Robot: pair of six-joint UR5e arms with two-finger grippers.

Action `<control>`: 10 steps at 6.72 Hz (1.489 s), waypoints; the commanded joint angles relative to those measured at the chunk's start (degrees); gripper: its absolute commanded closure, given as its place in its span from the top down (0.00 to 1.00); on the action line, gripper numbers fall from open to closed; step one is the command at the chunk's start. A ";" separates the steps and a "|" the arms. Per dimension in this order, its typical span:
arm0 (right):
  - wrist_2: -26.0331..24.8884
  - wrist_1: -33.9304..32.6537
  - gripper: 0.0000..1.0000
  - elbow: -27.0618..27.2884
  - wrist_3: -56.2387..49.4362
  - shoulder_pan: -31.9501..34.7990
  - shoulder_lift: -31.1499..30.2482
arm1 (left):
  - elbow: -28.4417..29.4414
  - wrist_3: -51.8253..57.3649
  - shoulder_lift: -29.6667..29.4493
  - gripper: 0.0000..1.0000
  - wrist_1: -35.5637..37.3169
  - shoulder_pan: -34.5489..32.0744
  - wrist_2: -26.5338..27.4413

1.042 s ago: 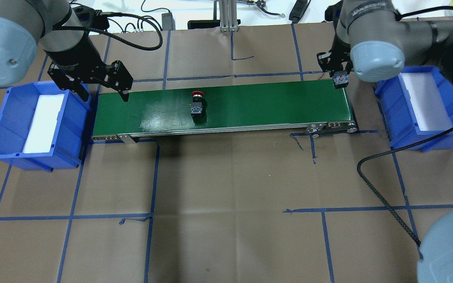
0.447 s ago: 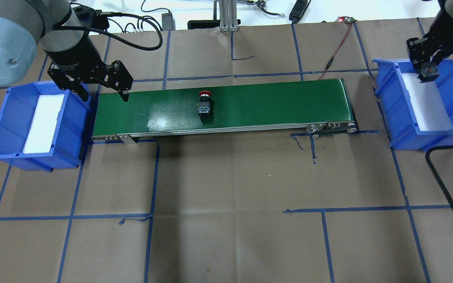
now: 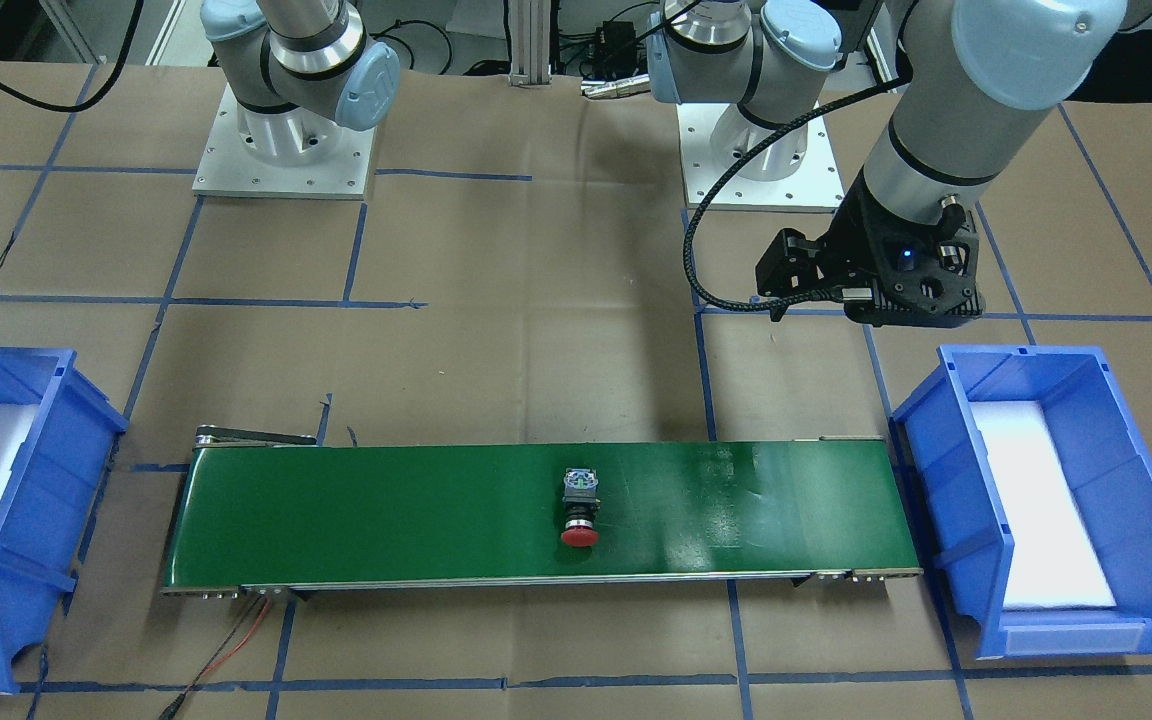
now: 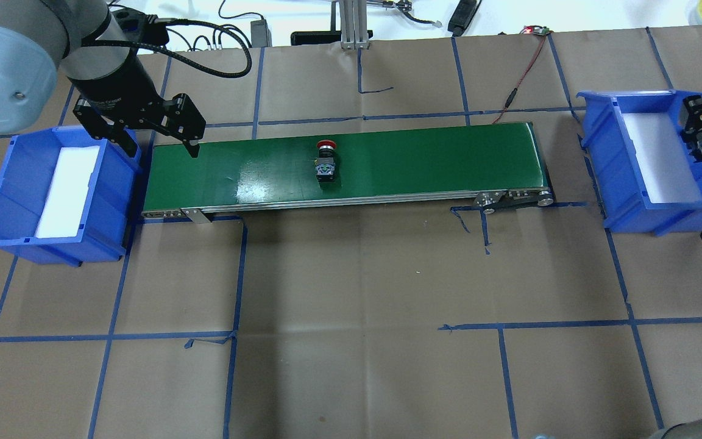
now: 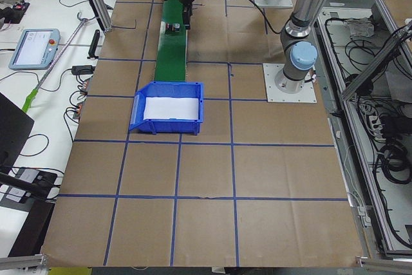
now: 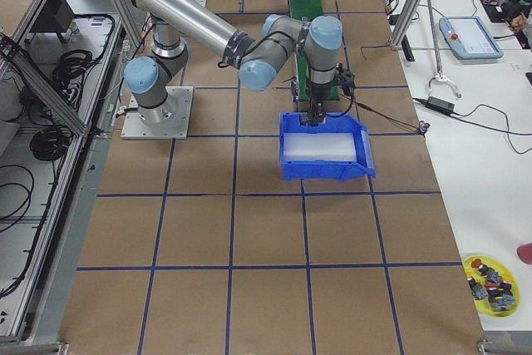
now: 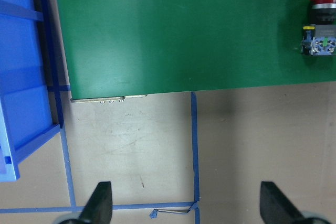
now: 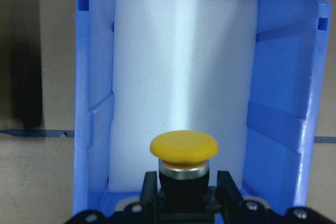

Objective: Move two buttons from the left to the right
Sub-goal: 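Carry the yellow button into the bin and lower it onto the foam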

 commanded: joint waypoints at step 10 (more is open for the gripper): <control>3.65 -12.75 0.99 8.30 -4.91 -4.17 8.48 | -0.09 0.01 0.16 1.00 0.79 0.00 -0.32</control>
